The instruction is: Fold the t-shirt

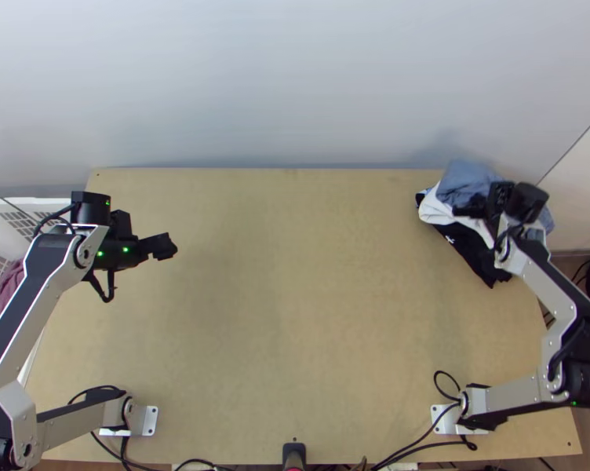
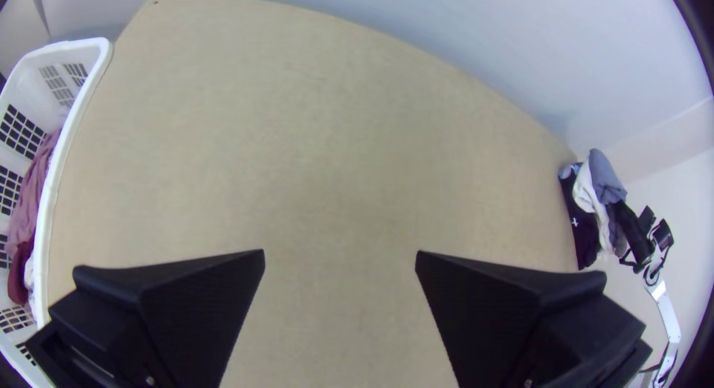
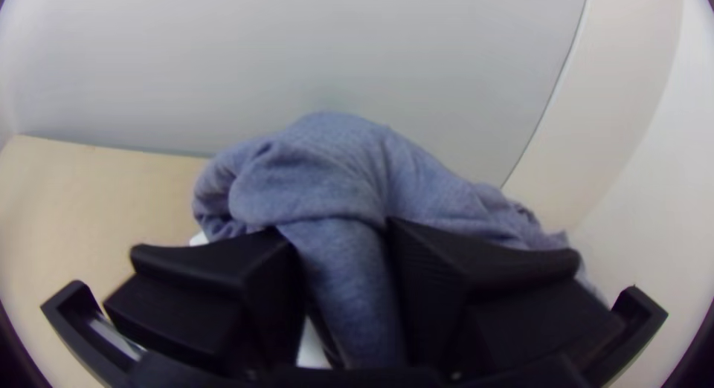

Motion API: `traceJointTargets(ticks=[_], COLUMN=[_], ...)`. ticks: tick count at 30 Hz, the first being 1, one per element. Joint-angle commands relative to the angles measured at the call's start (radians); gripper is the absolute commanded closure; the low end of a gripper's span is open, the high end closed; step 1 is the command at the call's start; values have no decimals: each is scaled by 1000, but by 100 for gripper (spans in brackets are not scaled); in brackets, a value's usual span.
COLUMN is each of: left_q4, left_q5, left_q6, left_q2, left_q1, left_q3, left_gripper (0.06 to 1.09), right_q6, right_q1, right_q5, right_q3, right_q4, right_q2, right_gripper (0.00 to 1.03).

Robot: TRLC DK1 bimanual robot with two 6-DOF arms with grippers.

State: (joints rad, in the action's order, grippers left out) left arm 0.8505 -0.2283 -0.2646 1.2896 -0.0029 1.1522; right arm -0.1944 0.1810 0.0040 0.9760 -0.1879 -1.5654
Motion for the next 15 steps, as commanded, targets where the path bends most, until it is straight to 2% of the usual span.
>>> traceJointTargets(ticks=[1,2,9,12,15], left_q4=[-5,-5,-2,-2,-2], left_q5=[-2,-2,0,-2,0], left_q6=[-7,-7,-1,-1,-15], left_q2=[10,11,7,7,7], left_q1=[-17,-19,-14,-17,-39], left_q3=[9,11,11,0,-3], left_gripper=[10,10,10,10,10], right_q6=[1,3,62,121,184], right_q1=[-17,-17,-18,-8,6], right_q5=[-7,-12,-81,-82,-81], right_q3=[-123,-126,6,119,220], right_q4=[96,113,340,346,306], right_q2=[110,142,380,360,255], right_gripper=[6,3,3,3,3])
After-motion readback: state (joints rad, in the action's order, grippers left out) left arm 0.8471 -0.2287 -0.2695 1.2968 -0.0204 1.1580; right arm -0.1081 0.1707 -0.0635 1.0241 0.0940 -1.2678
